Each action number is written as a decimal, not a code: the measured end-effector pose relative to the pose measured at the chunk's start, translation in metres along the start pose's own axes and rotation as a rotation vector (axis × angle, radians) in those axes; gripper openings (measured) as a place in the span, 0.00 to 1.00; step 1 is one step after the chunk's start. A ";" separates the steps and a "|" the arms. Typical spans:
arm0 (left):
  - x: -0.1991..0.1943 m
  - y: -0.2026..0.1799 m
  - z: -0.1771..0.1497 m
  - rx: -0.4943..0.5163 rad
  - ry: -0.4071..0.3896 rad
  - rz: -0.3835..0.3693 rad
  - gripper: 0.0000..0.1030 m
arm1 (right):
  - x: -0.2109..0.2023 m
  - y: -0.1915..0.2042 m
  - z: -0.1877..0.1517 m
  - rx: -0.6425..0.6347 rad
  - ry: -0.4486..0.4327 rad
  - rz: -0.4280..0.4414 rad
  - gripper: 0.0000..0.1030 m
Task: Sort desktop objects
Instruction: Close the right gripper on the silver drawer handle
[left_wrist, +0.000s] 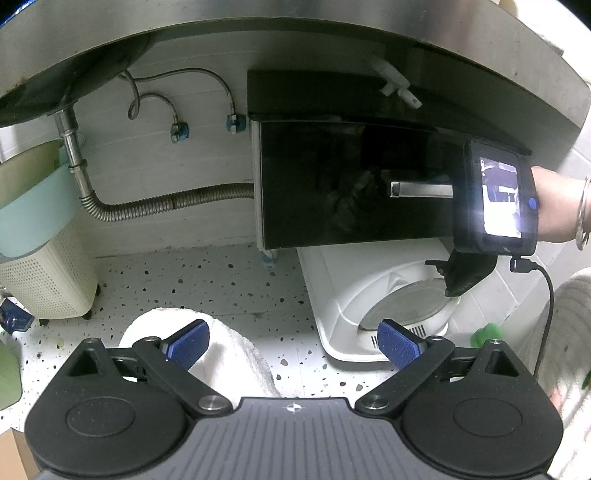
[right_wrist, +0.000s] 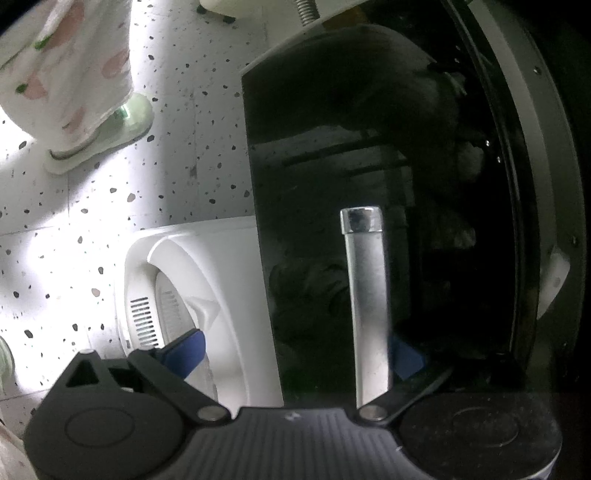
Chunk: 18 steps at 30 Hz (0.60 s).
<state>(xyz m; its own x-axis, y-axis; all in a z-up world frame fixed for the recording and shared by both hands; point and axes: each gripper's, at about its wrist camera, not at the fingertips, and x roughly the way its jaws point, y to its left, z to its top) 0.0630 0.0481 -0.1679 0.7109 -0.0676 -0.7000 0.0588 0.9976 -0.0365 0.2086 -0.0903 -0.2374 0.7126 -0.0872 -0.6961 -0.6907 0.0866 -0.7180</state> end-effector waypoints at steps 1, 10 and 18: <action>0.000 0.000 0.000 0.000 0.001 0.000 0.96 | 0.000 0.000 0.000 -0.007 0.003 0.001 1.00; 0.000 -0.001 0.000 -0.001 0.002 0.002 0.96 | -0.005 -0.002 0.000 -0.004 0.002 0.027 1.00; 0.000 -0.001 0.000 0.000 0.003 0.001 0.96 | -0.015 0.006 -0.006 -0.011 -0.023 0.038 1.00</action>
<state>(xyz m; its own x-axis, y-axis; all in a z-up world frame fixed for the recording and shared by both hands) 0.0633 0.0469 -0.1680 0.7092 -0.0665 -0.7019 0.0582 0.9977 -0.0357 0.1929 -0.0947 -0.2317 0.6883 -0.0614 -0.7228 -0.7187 0.0782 -0.6909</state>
